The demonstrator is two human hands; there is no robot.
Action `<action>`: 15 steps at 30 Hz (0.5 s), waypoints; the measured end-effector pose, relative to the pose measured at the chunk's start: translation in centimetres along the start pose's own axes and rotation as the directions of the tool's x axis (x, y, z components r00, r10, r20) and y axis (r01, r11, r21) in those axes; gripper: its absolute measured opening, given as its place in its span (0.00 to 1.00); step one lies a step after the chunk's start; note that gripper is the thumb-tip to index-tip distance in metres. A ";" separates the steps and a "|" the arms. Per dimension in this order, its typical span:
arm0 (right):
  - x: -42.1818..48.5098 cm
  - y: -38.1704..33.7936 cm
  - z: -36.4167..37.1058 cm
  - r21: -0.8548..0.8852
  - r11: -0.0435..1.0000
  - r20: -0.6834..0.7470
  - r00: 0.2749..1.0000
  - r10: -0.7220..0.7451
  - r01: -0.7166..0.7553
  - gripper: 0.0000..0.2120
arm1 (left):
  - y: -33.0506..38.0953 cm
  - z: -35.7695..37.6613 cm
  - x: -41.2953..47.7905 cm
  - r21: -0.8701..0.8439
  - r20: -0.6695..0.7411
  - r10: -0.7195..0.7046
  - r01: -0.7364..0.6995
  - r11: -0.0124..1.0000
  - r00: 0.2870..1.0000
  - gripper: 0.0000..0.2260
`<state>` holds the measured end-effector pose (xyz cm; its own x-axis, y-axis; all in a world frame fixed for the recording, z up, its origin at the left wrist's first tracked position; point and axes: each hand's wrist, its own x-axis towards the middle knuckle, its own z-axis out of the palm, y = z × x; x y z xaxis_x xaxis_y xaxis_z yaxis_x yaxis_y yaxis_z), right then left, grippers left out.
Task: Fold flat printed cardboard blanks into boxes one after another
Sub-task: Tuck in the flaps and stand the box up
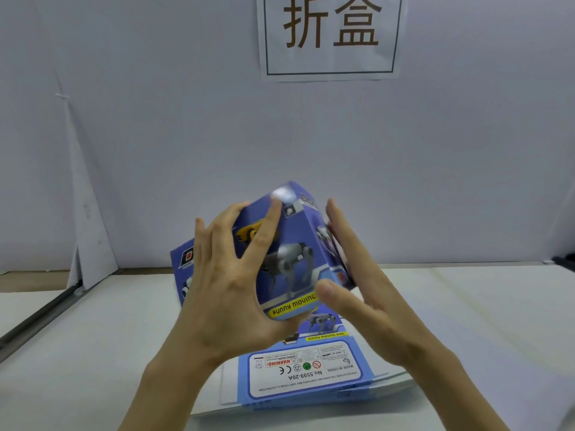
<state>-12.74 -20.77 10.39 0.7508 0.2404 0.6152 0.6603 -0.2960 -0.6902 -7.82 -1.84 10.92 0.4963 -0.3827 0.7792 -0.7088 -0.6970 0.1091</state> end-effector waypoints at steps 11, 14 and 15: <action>0.4 0.1 1.7 -0.074 0.997 -0.107 0.994 0.019 -0.027 0.25 | -1.8 0.8 -0.6 -0.108 0.058 0.065 -0.058 0.992 0.996 0.51; 0.5 1.2 1.3 0.074 0.981 -0.249 0.949 0.193 -0.180 0.31 | -2.2 1.9 -0.7 0.001 0.160 0.265 -0.269 0.963 0.951 0.51; 0.7 1.7 1.0 0.159 0.955 -0.237 0.929 0.285 -0.252 0.37 | -2.1 2.1 -0.7 0.004 0.166 0.293 -0.298 0.955 0.942 0.49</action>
<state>-11.12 -20.23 9.27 0.8818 -0.0797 0.4648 0.4432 -0.1966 -0.8746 -5.64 -1.38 8.86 0.3428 -0.6650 0.6635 -0.8223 -0.5540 -0.1303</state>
